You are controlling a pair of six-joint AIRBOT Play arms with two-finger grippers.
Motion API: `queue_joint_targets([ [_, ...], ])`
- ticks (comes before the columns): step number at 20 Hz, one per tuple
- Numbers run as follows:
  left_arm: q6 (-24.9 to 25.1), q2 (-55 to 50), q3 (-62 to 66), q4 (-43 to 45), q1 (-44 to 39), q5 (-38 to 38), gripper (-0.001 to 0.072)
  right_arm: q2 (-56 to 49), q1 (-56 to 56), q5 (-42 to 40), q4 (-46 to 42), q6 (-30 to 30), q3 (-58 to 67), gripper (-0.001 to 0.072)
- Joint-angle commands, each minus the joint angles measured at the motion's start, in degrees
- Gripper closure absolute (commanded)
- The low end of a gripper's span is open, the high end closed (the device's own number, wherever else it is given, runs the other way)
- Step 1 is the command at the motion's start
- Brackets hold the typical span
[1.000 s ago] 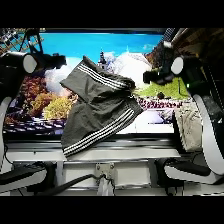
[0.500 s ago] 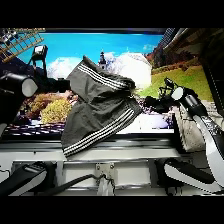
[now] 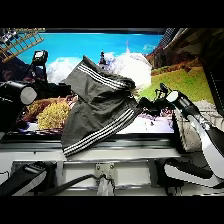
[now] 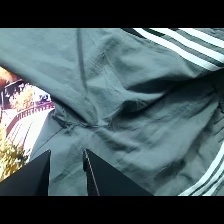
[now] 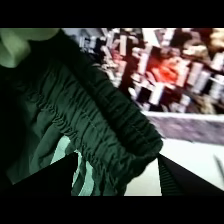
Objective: Fold the clothes and pants, and hang the long-sleeved shirts on hangers.
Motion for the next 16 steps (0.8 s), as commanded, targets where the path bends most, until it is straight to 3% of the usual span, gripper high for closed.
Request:
queue_joint_targets([
  [1, 0.02, 0.13, -0.11, -0.04, -0.07, 0.00, 0.0510, -1.75, 1.86, -2.36, 0.55, 0.72, -0.09, 0.0150],
  [3, 0.04, 0.13, -0.11, -0.04, -0.07, -0.02, 0.0510, -2.78, 2.12, -3.37, 0.48, 0.94, -0.09, 0.0255],
  [7, 0.04, 0.15, -0.11, 0.00, -0.07, -0.98, 0.0510, -3.13, 2.12, -4.61, 0.42, 0.87, -0.09, 0.0689],
  [13, 0.87, 4.04, -5.51, -1.03, -0.90, -10.38, 0.0505, 1.03, 2.08, -8.68, 0.46, 2.08, -0.09, 0.0688],
  [16, -1.29, 11.26, -15.15, -8.74, -0.85, -12.07, 0.0490, 3.54, 1.95, -12.55, 1.11, 3.32, -0.02, 0.0687],
])
